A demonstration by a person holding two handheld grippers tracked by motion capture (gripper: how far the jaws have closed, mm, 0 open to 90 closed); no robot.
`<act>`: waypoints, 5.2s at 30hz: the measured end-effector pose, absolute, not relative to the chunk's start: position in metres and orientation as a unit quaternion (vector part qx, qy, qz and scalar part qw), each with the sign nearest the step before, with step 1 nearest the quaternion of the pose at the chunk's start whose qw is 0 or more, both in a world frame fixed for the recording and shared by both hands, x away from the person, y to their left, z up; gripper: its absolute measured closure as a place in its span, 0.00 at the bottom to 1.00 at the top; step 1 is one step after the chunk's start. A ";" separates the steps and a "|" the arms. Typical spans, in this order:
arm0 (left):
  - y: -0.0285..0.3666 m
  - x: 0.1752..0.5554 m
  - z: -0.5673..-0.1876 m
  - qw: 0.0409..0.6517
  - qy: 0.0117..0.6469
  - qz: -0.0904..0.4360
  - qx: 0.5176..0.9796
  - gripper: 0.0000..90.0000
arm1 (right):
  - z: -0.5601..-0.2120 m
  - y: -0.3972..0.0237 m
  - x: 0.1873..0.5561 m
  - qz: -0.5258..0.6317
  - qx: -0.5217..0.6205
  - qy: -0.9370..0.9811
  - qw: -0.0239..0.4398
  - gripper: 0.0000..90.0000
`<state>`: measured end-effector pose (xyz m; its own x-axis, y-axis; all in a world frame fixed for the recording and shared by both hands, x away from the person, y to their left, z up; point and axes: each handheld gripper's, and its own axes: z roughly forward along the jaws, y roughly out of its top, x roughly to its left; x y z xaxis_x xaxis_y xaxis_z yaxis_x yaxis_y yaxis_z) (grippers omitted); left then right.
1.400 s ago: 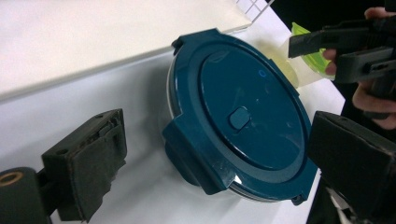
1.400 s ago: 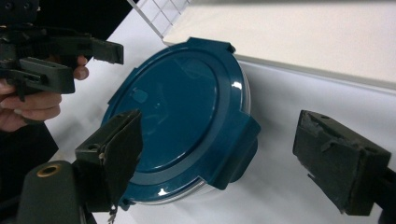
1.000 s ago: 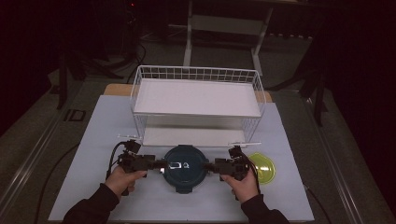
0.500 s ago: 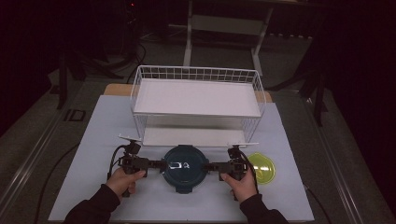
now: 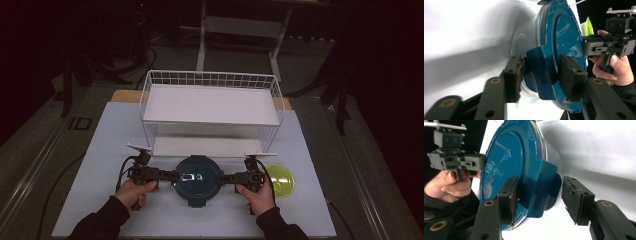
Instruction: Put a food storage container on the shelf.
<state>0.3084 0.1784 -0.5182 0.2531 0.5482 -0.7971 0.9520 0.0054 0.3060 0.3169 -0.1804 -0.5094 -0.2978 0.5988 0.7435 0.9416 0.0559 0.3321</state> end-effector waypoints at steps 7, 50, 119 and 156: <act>0.180 0.309 -0.521 0.433 0.559 -0.245 0.663 0.57 | -0.513 -0.183 0.319 -0.408 -0.563 -0.676 0.244 0.56; 0.178 0.283 -0.476 0.467 0.533 -0.188 0.680 0.63 | -0.472 -0.181 0.297 -0.427 -0.534 -0.702 0.201 0.61; 0.148 0.400 -0.321 0.545 0.503 -0.127 0.659 0.63 | -0.310 -0.213 0.400 -0.509 -0.529 -0.669 0.115 0.61; 0.154 0.411 -0.324 0.538 0.506 -0.101 0.667 0.52 | -0.293 -0.203 0.410 -0.487 -0.546 -0.678 0.067 0.55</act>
<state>0.4112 0.1539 -0.3238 0.4683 0.5654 -0.6790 0.7826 0.0911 0.6158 0.4101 -0.2029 -0.2929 -0.3954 0.6756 0.6222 0.8054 -0.0706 0.5885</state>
